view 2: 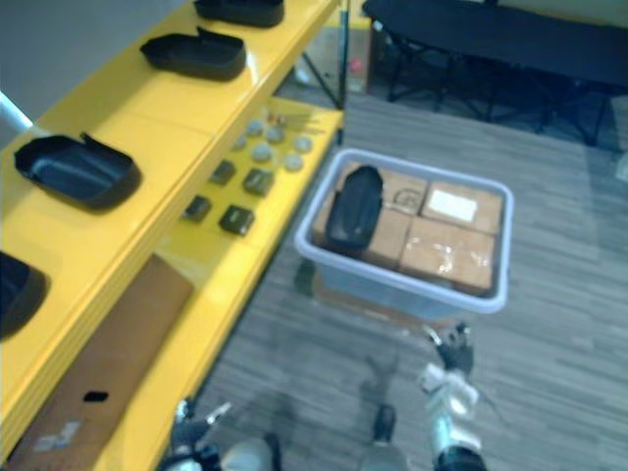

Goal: Walk over and take plastic housings, then place them on the shelf

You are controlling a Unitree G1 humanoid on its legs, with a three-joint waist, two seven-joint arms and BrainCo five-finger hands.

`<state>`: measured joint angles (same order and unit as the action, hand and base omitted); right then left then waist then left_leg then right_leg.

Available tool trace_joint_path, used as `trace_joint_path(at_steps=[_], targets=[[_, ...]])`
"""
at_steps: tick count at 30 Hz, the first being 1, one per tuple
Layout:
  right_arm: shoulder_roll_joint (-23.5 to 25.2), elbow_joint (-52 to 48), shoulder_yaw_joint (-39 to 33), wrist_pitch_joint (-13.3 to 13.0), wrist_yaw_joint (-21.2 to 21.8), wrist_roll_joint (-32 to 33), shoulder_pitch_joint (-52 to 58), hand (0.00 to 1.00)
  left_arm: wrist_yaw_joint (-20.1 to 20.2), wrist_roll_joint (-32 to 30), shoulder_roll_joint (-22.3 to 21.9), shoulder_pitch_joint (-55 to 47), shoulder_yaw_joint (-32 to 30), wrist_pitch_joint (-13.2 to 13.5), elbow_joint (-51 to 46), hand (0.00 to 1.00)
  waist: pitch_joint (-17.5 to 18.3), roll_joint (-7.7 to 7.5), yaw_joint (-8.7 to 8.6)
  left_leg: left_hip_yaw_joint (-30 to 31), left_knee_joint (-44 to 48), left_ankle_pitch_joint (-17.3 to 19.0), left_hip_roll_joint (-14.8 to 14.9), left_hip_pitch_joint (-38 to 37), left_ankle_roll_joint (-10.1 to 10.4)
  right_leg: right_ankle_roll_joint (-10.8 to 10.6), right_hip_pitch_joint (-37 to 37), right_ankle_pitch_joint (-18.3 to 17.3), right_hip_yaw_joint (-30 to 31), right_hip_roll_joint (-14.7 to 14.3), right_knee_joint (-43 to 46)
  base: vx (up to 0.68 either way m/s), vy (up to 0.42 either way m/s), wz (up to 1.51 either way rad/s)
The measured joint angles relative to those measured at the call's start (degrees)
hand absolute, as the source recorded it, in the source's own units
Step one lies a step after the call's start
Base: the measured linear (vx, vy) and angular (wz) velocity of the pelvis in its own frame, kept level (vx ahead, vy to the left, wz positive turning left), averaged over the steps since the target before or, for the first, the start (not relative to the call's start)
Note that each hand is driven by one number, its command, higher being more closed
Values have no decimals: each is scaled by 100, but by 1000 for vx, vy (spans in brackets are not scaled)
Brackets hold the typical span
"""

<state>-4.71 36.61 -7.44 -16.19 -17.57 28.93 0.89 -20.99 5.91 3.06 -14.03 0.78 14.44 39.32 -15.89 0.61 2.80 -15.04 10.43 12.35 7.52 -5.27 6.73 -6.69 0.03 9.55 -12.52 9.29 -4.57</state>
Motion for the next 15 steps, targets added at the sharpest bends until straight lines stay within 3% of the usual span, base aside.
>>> trace_joint_path(at_steps=[4, 8, 11, 15], targets=[[115, -22, 252, 31, -135, -12, 633, 0, 38, -132, -32, 48, 176, -14, 9, 0, 9, -17, -127, -431, 21, 145, 94, -225, 29, 15, -6, 17, 364, -119, -1, -17, 11, -53], [155, 264, 284, 275, -104, -39, 1175, 0, 106, -138, -8, 272, 461, -115, 15, 0, 101, -158, -373, -780, 7, 215, 207, -372, 96, 96, -132, 78, 509, -294, -4, -11, -21, -45], [156, 657, 46, 422, 10, -33, 1380, 0, 195, -187, -25, 681, 681, -112, 14, 0, 113, -166, -430, -923, 10, 217, 218, -391, 99, 173, -251, 157, 494, -339, -4, -20, -32, -24], [217, 1360, -411, 491, 158, -41, 1550, 0, 441, -257, 5, 986, 919, -219, -14, 0, 114, -154, -666, -969, 5, 228, 152, -485, 77, 164, -191, 194, 530, -292, -1, -53, 4, -13]])
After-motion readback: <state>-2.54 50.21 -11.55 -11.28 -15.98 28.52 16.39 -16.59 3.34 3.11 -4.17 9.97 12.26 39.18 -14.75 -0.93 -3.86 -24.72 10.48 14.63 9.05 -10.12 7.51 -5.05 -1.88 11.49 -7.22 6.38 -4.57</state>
